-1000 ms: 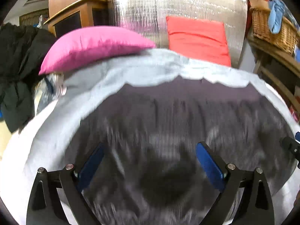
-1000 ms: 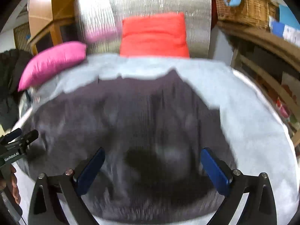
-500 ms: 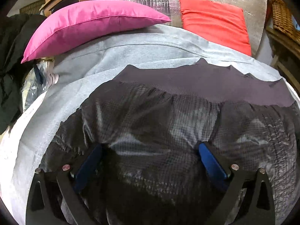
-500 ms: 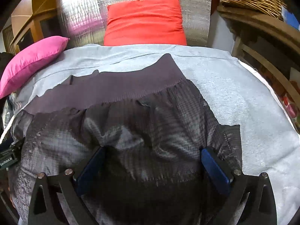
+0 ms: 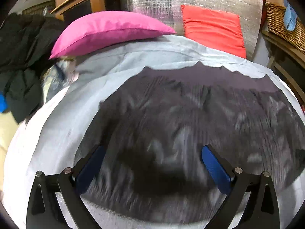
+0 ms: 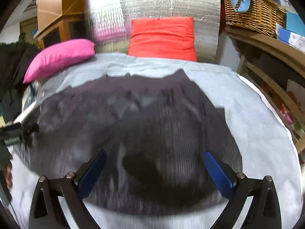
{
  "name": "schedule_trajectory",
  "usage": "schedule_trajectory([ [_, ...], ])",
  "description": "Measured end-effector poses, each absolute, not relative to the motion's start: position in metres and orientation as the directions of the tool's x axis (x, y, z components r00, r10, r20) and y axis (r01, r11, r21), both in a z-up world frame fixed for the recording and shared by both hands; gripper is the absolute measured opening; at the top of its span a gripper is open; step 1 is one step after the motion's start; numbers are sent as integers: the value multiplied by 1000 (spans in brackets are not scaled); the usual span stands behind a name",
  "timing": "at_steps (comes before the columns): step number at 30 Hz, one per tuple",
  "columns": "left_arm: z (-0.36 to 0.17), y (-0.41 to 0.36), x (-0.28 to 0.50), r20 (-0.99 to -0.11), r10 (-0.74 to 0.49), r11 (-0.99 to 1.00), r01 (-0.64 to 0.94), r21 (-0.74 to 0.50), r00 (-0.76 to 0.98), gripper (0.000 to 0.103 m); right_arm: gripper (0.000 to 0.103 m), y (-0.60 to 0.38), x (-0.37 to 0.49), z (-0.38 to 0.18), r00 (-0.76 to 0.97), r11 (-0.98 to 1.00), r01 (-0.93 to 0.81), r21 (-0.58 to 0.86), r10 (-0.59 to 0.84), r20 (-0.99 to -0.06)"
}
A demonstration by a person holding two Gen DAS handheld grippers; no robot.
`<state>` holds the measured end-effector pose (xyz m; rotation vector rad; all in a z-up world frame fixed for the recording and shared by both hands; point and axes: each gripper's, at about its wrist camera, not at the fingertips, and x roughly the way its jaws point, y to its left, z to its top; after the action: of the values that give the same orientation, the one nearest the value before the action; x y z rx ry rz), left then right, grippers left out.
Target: Fold large clothes
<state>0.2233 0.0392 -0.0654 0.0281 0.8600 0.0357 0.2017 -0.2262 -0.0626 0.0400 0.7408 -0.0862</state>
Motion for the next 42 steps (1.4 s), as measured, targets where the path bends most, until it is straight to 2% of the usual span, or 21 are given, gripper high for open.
schedule_trajectory([
  [4, -73, 49, 199, -776, 51, 999, -38, 35, 629, 102, 103, -232, 180, -72, 716, 993, 121, 17, -76, -694],
  [14, -69, 52, 183, -772, 49, 999, -38, 32, 634, 102, 103, -239, 163, -58, 738, 991, 132, 6, -95, -669],
  [18, -103, 60, 194, -846, 50, 998, -62, 20, 530, 102, 103, -250, 185, -101, 610, 988, 151, 21, -76, -789],
  [21, -111, 76, 188, -858, 7, 993, -105, -55, 513, 103, 103, -262, 180, -110, 602, 979, 177, 104, -24, -798],
  [27, -84, 84, 156, -813, 19, 994, -98, -46, 583, 102, 103, -263, 143, -79, 690, 983, 162, 82, -54, -722],
  [32, -68, 98, 98, -750, 3, 992, -94, -79, 662, 102, 103, -268, 84, -58, 761, 974, 168, 152, -30, -648],
  [36, -77, 110, 53, -710, 18, 993, -96, -70, 704, 102, 103, -261, 41, -66, 781, 976, 145, 163, -12, -624],
  [42, -99, 128, 35, -724, 56, 987, -149, -65, 688, 102, 103, -258, 18, -87, 780, 979, 155, 134, -38, -624],
])
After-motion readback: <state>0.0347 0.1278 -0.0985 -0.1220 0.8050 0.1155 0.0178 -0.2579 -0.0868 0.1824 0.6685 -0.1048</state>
